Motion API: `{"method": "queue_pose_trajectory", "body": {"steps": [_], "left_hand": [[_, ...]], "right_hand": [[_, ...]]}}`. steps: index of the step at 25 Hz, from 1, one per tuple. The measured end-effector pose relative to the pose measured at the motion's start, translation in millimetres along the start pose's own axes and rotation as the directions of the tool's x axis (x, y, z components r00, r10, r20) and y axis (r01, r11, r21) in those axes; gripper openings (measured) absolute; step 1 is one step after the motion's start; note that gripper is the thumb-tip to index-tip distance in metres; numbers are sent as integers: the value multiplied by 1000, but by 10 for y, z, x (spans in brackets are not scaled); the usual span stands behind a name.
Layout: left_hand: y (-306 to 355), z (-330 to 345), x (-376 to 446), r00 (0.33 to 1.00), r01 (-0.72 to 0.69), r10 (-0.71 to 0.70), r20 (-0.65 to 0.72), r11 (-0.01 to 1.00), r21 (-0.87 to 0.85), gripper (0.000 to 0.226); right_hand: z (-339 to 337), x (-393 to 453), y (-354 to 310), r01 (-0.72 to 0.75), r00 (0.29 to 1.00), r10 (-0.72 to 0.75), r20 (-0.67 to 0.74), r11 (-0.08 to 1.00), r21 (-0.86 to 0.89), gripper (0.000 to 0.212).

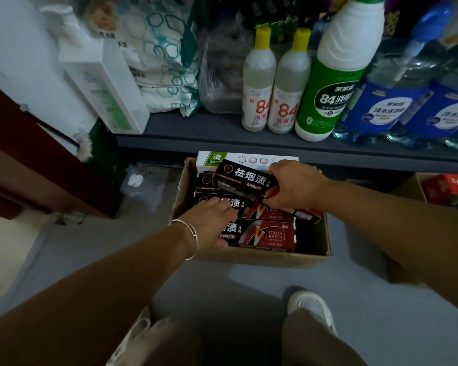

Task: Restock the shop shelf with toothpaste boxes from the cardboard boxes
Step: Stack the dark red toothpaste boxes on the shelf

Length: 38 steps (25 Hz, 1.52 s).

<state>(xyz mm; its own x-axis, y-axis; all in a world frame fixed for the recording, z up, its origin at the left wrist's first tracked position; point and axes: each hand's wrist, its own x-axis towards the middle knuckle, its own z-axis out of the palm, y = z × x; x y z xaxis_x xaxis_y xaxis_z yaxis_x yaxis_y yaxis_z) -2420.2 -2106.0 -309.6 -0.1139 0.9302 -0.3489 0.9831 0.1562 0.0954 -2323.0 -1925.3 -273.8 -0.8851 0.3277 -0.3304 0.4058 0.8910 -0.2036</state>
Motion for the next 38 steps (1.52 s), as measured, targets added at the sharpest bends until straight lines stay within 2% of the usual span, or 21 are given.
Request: {"method": "queue_pose_trajectory", "body": {"steps": [4,11,16,22,29,34,38], "left_hand": [[42,55,40,999,33,-34,16,998,57,61],[126,90,140,988,150,-151,18,987,51,61],[124,78,133,989,144,-145,27,989,40,64],[61,-129,27,990,121,-121,-68,993,3,62],[-186,-930,-397,980,151,-149,-134,988,5,64],[-400,-1683,-872,941,165,-153,-303,986,13,59],[-607,-2232,-1170,906,154,-104,-410,984,90,59]], "right_hand": [[45,3,-35,31,999,-31,-7,999,13,49],[25,26,-64,51,998,-51,-21,999,-6,47],[4,84,-41,50,999,-50,-15,999,-19,48],[-170,92,-118,71,997,-71,17,997,27,45],[-876,8,-419,74,996,-73,-58,997,13,46],[-1698,-116,-823,150,979,-142,-147,988,44,50],[-2445,-221,-1129,230,931,-209,-298,972,37,56]]}}
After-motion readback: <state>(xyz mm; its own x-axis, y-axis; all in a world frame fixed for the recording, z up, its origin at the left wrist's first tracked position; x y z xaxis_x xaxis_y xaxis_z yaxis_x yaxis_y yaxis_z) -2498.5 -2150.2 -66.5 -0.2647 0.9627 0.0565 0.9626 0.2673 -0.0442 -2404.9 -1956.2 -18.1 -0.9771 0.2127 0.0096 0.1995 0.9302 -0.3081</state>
